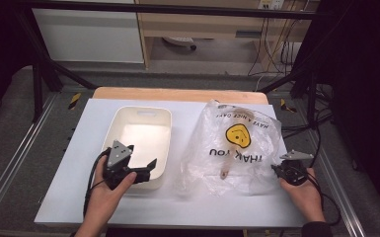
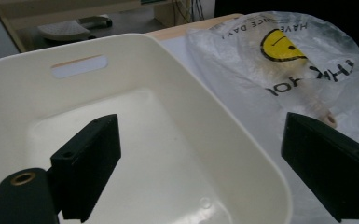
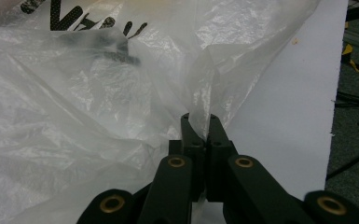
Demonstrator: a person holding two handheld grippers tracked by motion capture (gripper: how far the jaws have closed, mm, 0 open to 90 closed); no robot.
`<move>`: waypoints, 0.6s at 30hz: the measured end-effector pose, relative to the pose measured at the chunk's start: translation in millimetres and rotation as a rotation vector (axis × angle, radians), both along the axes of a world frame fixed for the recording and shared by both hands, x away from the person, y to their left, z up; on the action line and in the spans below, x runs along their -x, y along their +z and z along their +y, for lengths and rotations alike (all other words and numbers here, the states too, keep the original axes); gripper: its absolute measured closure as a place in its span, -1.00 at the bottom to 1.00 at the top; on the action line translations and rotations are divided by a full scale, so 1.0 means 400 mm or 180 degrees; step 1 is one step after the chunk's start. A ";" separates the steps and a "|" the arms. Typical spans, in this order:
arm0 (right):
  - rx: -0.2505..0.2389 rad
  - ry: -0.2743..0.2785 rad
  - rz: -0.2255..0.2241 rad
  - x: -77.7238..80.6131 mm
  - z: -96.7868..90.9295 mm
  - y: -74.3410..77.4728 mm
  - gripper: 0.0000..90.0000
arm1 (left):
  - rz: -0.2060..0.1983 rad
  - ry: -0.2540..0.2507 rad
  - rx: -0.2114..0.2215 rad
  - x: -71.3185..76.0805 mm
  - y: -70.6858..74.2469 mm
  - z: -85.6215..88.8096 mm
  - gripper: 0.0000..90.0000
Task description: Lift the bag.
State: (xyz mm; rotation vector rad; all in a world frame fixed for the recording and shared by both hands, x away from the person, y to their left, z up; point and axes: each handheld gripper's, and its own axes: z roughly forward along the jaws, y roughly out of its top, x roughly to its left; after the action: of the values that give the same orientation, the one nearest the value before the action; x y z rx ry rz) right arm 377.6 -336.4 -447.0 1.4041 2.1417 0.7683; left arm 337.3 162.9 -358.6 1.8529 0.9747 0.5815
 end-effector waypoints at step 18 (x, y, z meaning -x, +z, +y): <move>-0.0082 0.0003 -0.0009 0.002 -0.008 -0.003 1.00 | 0.0115 -0.0351 -0.0234 -0.068 -0.050 -0.271 -0.73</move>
State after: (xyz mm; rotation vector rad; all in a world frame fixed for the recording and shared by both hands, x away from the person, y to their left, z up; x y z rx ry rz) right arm 377.0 -339.7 -448.1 1.4140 2.1377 0.8005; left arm 364.5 54.7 -378.5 1.9751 0.8783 0.5250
